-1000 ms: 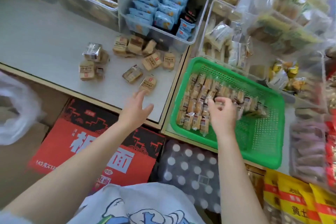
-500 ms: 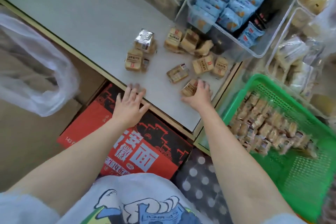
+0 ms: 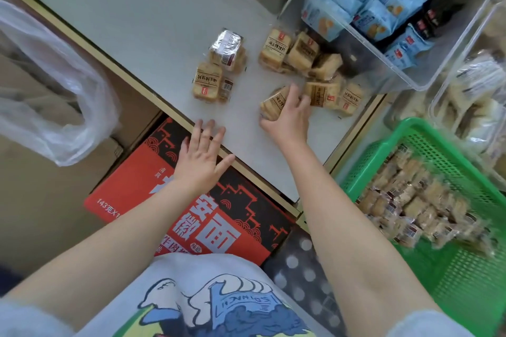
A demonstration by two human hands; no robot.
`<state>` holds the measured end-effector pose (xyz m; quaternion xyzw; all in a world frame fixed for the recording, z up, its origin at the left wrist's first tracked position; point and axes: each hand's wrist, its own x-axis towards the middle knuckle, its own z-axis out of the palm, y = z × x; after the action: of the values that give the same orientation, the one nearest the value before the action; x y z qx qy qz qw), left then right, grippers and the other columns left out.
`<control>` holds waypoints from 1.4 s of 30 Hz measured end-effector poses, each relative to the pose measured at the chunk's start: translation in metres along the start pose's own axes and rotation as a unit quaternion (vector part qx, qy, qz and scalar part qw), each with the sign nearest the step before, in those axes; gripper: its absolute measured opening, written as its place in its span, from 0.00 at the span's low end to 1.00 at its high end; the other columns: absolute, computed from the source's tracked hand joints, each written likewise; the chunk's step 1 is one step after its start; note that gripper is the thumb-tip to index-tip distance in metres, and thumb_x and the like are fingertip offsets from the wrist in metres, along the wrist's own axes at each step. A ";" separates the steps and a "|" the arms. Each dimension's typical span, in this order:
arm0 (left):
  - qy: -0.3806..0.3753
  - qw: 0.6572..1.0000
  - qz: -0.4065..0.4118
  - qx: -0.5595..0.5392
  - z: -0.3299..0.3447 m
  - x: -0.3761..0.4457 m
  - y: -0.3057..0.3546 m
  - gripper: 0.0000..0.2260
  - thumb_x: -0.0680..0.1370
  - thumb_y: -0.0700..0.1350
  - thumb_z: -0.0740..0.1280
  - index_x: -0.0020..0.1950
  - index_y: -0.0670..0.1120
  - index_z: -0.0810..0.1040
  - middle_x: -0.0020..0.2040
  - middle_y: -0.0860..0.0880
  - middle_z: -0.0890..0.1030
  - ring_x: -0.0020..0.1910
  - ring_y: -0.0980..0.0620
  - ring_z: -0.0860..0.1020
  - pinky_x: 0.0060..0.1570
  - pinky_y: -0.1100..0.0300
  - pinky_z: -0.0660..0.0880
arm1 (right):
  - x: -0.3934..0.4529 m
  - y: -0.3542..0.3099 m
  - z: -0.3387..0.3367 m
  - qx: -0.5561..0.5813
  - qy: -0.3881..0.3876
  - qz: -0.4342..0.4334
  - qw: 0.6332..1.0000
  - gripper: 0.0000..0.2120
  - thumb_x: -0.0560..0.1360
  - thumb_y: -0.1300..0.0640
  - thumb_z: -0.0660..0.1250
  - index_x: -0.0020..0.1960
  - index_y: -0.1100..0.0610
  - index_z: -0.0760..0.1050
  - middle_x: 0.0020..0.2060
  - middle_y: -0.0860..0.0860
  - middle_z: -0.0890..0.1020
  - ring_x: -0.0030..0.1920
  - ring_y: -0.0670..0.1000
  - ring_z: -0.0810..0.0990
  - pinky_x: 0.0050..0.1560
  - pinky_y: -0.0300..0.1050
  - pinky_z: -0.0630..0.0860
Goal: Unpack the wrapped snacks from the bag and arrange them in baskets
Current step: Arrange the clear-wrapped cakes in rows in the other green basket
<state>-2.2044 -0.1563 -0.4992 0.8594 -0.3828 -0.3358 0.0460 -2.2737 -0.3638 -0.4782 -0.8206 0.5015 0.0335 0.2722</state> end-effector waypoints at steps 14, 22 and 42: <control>0.000 0.980 -0.015 -0.200 -0.054 -0.022 0.031 0.31 0.83 0.64 0.50 0.80 0.47 0.60 0.82 0.47 0.51 0.81 0.50 0.43 0.77 0.46 0.47 | -0.062 -0.002 -0.052 0.234 -0.089 0.031 0.968 0.46 0.69 0.53 0.79 0.77 0.51 0.55 0.70 0.52 0.66 0.68 0.51 0.69 0.62 0.39 0.66; -0.079 0.828 0.001 -0.556 -0.097 -0.076 0.122 0.27 0.76 0.51 0.74 0.71 0.49 0.69 0.60 0.48 0.80 0.54 0.53 0.82 0.53 0.59 0.80 | -0.168 0.004 -0.117 0.291 -0.123 -0.031 0.948 0.55 0.64 0.41 0.80 0.79 0.39 0.47 0.75 0.49 0.62 0.74 0.49 0.65 0.72 0.50 0.66; -0.003 0.975 0.221 0.033 0.038 -0.110 0.258 0.53 0.72 0.65 0.72 0.82 0.43 0.43 0.82 0.44 0.41 0.81 0.47 0.43 0.79 0.49 0.48 | -0.286 0.258 -0.199 0.265 0.134 0.328 0.897 0.24 0.74 0.46 0.73 0.63 0.55 0.69 0.51 0.48 0.76 0.49 0.50 0.76 0.47 0.44 0.71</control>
<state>-2.4421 -0.2549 -0.3823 0.7539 -0.5739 -0.3069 0.0899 -2.6756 -0.3190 -0.3215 -0.5042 0.7641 -0.1236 0.3829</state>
